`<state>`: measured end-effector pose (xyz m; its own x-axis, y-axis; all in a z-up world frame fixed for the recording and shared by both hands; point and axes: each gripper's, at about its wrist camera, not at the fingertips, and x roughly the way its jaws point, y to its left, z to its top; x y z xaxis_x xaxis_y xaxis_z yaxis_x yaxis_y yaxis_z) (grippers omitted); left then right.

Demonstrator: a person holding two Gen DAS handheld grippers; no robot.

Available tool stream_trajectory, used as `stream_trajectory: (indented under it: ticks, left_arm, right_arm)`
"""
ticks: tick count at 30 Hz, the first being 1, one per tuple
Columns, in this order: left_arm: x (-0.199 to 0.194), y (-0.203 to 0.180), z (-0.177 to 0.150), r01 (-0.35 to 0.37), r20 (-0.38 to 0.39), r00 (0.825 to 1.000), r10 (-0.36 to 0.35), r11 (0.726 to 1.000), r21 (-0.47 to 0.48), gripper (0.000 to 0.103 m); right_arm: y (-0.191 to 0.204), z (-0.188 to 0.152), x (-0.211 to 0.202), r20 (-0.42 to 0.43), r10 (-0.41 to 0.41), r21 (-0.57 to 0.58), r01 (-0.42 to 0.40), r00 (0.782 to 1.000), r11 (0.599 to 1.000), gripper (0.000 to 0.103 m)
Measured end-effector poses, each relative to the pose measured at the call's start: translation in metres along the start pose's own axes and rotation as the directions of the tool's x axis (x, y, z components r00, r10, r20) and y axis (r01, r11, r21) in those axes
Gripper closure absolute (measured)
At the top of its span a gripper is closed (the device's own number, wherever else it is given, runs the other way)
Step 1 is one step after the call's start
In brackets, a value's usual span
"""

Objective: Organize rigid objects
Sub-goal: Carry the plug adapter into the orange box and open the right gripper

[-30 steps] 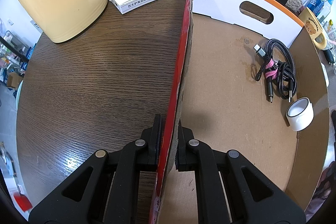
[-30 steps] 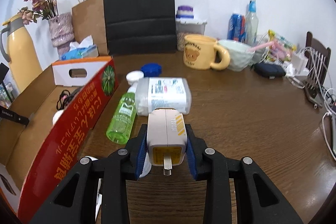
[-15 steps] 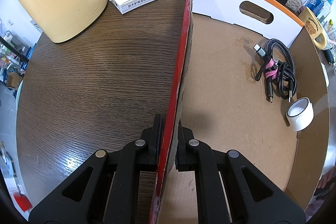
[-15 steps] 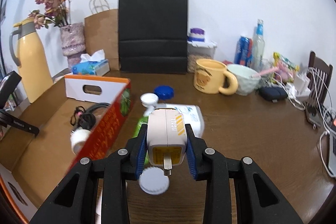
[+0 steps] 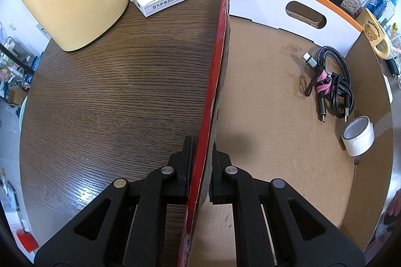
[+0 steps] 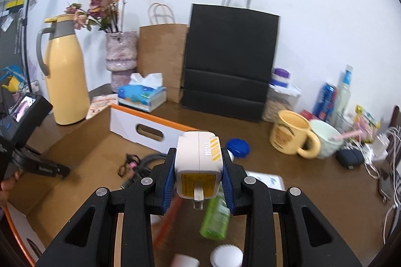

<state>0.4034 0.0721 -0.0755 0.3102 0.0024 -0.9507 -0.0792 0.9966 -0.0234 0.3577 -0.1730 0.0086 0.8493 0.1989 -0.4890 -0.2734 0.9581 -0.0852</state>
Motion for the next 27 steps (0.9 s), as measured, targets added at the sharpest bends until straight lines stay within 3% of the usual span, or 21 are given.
stream_trajectory:
  ticks: [10, 17, 27]
  left_arm:
    - [0.0, 0.0, 0.0, -0.001, 0.001, 1.0, 0.001, 1.0, 0.001, 0.097]
    - [0.0, -0.002, 0.001, -0.001, 0.001, 1.0, 0.001, 1.0, 0.002, 0.098]
    - [0.0, -0.001, 0.001, -0.002, 0.001, 1.0, 0.002, 1.0, 0.002, 0.098]
  right_arm:
    - [0.055, 0.017, 0.04, -0.043, 0.07, -0.167, -0.076, 0.997, 0.983, 0.067]
    - [0.081, 0.02, 0.062, -0.107, 0.037, -0.264, -0.064, 0.994, 0.962, 0.067]
    - [0.081, 0.017, 0.064, -0.122, 0.013, -0.27, -0.046, 0.992, 0.962, 0.067]
